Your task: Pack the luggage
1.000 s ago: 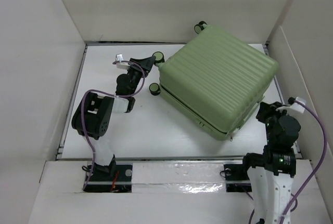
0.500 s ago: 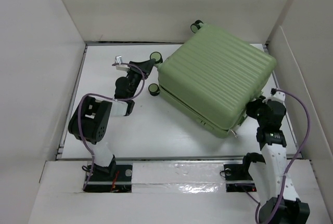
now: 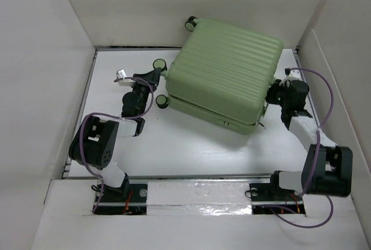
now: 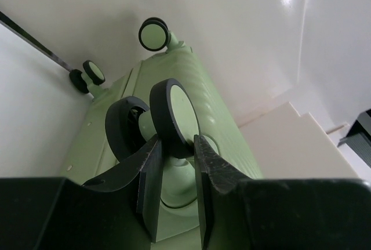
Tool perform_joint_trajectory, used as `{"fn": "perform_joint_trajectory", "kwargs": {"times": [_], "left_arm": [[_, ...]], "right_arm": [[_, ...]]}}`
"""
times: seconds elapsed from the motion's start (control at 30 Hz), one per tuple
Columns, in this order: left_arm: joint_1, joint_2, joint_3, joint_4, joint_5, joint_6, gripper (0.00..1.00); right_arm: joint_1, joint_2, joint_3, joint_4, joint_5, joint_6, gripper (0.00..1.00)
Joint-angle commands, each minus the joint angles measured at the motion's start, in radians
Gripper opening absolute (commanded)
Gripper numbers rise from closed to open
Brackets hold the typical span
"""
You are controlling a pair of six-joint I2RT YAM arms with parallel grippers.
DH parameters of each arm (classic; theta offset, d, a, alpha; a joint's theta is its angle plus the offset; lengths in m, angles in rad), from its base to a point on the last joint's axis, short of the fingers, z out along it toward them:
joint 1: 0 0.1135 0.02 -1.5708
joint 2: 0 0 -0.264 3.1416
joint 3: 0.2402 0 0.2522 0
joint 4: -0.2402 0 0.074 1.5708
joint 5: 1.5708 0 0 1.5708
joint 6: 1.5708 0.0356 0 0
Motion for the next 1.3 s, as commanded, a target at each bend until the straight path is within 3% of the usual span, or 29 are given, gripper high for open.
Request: {"fn": "perform_joint_trajectory", "kwargs": {"times": [0.0, 0.23, 0.4, 0.43, 0.47, 0.5, 0.53, 0.6, 0.7, 0.77, 0.8, 0.87, 0.9, 0.93, 1.0, 1.17, 1.27], "left_arm": [[-0.067, -0.044, -0.071, 0.019, 0.157, 0.064, 0.0], [-0.076, -0.146, -0.077, -0.073, 0.102, 0.115, 0.0], [-0.057, -0.225, -0.086, -0.099, 0.078, 0.118, 0.0], [-0.047, -0.245, -0.094, -0.119, 0.067, 0.112, 0.0], [-0.047, -0.291, -0.093, -0.13, 0.059, 0.111, 0.04], [-0.047, -0.317, -0.093, -0.145, 0.03, 0.115, 0.25], [-0.047, -0.351, -0.088, -0.191, -0.011, 0.129, 0.38], [-0.047, -0.438, -0.071, -0.231, -0.074, 0.149, 0.63], [-0.079, -0.515, 0.008, -0.317, -0.116, 0.213, 0.75], [-0.091, -0.532, 0.1, -0.387, -0.093, 0.264, 0.75], [-0.103, -0.532, 0.14, -0.397, -0.067, 0.265, 0.73], [-0.103, -0.51, 0.165, -0.389, 0.007, 0.259, 0.59], [-0.103, -0.5, 0.174, -0.391, 0.104, 0.246, 0.46], [-0.126, -0.485, 0.177, -0.392, 0.142, 0.242, 0.2], [-0.186, -0.451, 0.168, -0.407, 0.188, 0.277, 0.02], [-0.506, -0.391, 0.072, -0.51, 0.029, 0.442, 0.0], [-0.589, -0.371, -0.011, -0.489, -0.037, 0.431, 0.0]], "right_arm": [[0.215, 0.109, 0.124, 0.149, -0.362, 0.049, 0.1], [0.315, 0.206, 0.288, 0.13, -0.313, 0.093, 0.1], [0.292, 0.114, 0.195, 0.137, -0.266, 0.123, 0.17], [0.275, 0.095, 0.179, 0.128, -0.265, 0.124, 0.23], [0.266, 0.051, 0.164, 0.114, -0.254, 0.12, 0.27], [0.235, 0.023, 0.147, 0.094, -0.206, 0.116, 0.31], [0.218, -0.009, 0.11, 0.062, -0.175, 0.115, 0.37], [0.183, -0.106, 0.07, 0.038, -0.1, 0.116, 0.39], [0.112, -0.228, -0.009, 0.018, -0.061, 0.124, 0.42], [0.062, -0.294, -0.052, -0.021, -0.065, 0.118, 0.43], [0.051, -0.37, -0.066, -0.038, -0.082, 0.106, 0.43], [0.051, -0.452, -0.092, -0.105, -0.09, 0.071, 0.26], [0.051, -0.495, -0.127, -0.125, -0.113, 0.055, 0.16], [0.051, -0.582, -0.152, -0.163, -0.128, 0.041, 0.0], [0.051, -0.67, -0.225, -0.22, -0.147, 0.021, 0.0], [0.051, -0.906, -0.353, -0.355, -0.148, 0.012, 0.0], [0.051, -0.943, -0.392, -0.32, -0.176, 0.058, 0.05]]}}
